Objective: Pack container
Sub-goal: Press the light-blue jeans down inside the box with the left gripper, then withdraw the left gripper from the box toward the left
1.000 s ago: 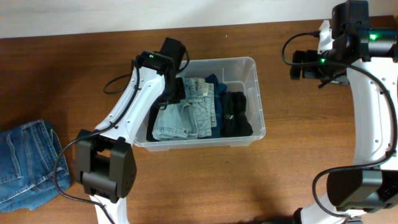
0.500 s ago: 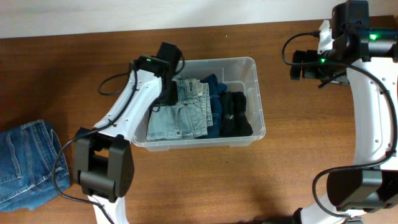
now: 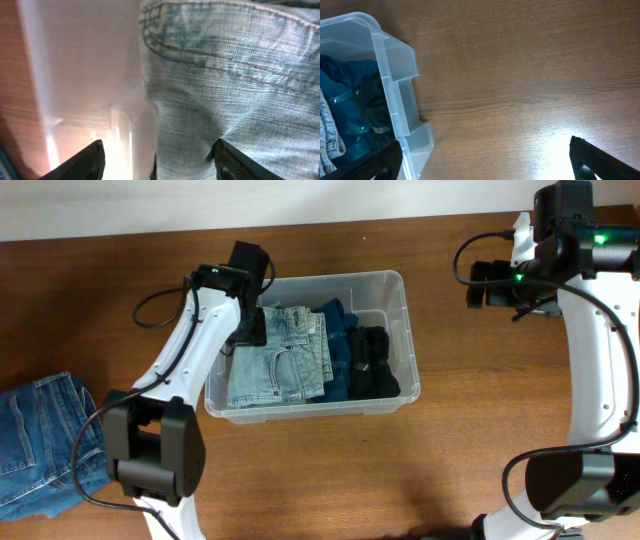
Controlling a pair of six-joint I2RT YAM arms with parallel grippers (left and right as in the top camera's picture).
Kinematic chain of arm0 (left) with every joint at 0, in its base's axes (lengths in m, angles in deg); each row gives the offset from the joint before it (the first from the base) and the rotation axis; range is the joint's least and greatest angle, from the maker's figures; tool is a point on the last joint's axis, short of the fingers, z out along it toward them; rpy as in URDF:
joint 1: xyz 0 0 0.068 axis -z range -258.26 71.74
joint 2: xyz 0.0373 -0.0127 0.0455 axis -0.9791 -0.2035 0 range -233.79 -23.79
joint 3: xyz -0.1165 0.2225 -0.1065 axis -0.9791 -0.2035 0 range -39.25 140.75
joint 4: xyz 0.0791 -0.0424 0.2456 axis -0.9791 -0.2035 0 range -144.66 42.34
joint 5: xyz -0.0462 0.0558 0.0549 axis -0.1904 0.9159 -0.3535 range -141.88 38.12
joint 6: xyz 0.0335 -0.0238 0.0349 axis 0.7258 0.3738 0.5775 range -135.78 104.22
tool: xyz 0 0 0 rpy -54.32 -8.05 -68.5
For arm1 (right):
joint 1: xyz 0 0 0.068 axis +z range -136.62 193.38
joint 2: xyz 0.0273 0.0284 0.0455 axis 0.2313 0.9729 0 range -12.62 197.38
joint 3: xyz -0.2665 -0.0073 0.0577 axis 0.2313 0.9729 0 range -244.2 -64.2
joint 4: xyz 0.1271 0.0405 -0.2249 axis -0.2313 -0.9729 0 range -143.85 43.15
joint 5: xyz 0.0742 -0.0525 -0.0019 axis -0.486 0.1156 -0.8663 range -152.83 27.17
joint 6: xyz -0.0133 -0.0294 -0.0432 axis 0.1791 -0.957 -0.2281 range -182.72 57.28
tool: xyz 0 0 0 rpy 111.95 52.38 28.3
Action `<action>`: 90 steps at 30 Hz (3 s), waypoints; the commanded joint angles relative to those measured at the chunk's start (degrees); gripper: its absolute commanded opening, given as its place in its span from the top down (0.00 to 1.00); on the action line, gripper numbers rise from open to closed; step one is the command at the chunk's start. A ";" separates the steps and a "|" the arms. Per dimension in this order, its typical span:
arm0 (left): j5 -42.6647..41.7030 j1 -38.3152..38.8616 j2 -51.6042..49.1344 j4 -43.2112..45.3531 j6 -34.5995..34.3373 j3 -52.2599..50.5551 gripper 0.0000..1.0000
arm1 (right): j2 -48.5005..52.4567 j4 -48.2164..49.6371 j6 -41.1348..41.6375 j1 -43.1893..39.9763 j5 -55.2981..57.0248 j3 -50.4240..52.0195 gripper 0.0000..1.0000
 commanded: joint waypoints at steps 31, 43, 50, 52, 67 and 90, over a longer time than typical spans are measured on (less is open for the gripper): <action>-14.43 -0.79 8.76 1.90 1.70 -18.23 1.00 | -0.52 0.02 0.02 -0.22 0.26 -0.37 0.01; -16.46 -0.76 10.01 6.95 1.75 -20.06 0.99 | -0.52 0.02 0.02 -0.22 0.26 -0.37 0.01; -17.49 -0.81 14.21 3.58 1.73 -9.29 1.00 | -0.52 0.02 0.02 -0.22 0.26 -0.37 0.01; -15.82 -1.16 15.34 3.58 1.73 -7.58 0.99 | -0.52 0.02 0.02 -0.22 0.26 -0.37 0.02; -0.20 -18.75 19.28 -2.01 1.55 -6.27 1.00 | -0.52 0.04 0.02 -0.22 0.26 -0.37 0.02; 0.98 -52.72 19.28 -9.14 -27.96 -12.68 0.92 | -0.52 0.02 0.02 -0.22 0.26 -0.35 0.01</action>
